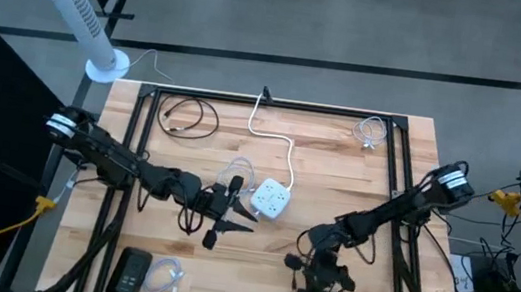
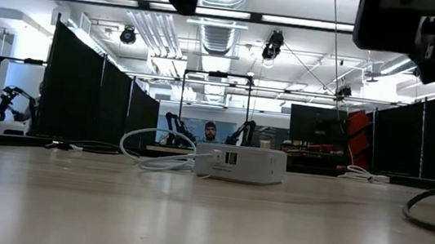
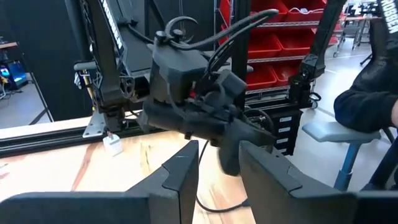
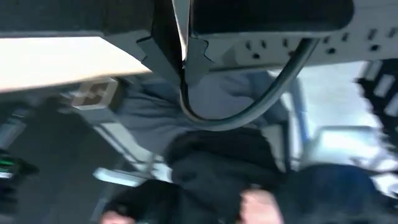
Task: Plug in charger cables
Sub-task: Insert the black charger cable into the black outlet
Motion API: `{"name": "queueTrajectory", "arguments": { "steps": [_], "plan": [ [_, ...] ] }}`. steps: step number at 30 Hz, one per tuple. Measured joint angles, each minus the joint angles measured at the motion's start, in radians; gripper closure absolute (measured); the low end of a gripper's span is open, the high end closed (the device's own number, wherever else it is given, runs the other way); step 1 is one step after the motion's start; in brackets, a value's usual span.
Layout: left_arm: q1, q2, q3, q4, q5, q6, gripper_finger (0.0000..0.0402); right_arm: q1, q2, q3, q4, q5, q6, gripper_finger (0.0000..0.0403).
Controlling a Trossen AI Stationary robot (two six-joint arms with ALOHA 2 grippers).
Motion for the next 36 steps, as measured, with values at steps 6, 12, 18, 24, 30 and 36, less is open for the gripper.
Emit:
{"name": "queueTrajectory", "arguments": {
  "steps": [6,12,18,24,30,36],
  "plan": [
    [0.004,0.072,0.0,0.075,0.0,-0.005,0.0298,-0.02,0.049,0.031,-0.02,-0.06,-0.012,0.0403],
    [0.005,0.087,0.0,0.094,0.0,-0.043,0.0297,-0.02,0.069,0.05,-0.015,-0.053,-0.072,0.0403],
    [0.005,0.08,0.003,0.125,0.0,-0.052,0.0297,-0.019,0.102,0.065,-0.017,-0.02,-0.117,0.0403],
    [0.005,0.08,0.003,0.13,0.001,-0.073,0.0298,-0.013,0.115,0.065,-0.018,-0.002,-0.129,0.0403],
    [0.005,0.08,0.003,0.127,0.001,-0.109,0.0295,0.006,0.112,0.065,-0.047,-0.014,-0.161,0.0403],
    [0.005,0.08,0.003,0.12,0.001,-0.109,0.0297,0.015,0.108,0.064,-0.055,-0.01,-0.134,0.0403]
  ]
}}
